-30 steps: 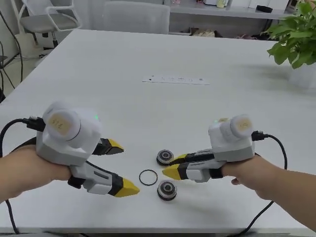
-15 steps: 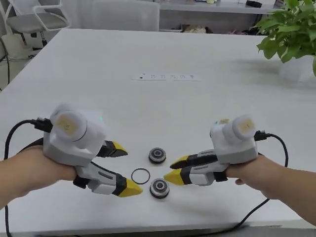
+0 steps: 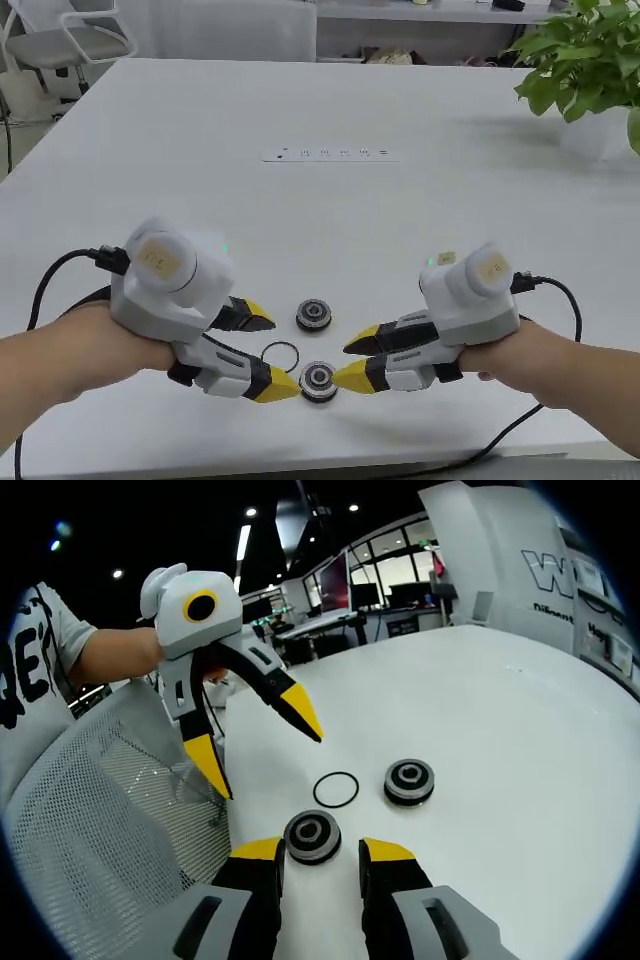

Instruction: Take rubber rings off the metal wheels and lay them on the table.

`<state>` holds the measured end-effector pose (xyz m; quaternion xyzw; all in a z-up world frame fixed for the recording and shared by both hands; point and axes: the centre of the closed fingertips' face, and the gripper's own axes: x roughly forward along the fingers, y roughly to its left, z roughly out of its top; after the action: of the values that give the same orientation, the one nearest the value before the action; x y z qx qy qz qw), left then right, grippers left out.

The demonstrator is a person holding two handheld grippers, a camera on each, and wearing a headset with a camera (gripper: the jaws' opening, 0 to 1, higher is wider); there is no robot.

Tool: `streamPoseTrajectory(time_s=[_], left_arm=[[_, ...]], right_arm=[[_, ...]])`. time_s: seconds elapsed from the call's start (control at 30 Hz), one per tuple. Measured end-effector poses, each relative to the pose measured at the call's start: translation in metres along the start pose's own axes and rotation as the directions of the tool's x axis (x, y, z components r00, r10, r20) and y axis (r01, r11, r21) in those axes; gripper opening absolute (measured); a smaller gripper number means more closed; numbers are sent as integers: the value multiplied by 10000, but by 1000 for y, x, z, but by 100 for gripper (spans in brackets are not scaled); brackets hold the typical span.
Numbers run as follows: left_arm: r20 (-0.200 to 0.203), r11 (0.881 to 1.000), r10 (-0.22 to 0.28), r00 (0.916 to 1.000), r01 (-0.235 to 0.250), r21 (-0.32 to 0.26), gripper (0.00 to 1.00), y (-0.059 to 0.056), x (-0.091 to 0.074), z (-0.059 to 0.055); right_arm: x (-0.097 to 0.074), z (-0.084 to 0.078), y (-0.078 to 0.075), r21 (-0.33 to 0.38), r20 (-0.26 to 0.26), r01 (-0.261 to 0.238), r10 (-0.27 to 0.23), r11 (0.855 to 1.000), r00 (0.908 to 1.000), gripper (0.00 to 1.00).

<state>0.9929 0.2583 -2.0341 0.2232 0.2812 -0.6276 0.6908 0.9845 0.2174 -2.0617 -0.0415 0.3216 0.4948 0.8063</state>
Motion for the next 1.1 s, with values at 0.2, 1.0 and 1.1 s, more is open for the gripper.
streamPoseTrajectory(time_s=[0.2,1.0,1.1], left_arm=[[-182,9998,-179,9997,178,-52,40,-3,12,-2],[-498,9977,-660,9966,652,-177,24,-14,41,-6],[-508,9978,-656,9966,652,-100,21,-14,44,-6]], right_arm=[[3,-6,1,-348,-283,-29,19,9994,9996,28],[7,-21,4,-804,-896,-124,52,9967,9960,28],[7,-22,4,-799,-911,-131,58,9967,9958,28]])
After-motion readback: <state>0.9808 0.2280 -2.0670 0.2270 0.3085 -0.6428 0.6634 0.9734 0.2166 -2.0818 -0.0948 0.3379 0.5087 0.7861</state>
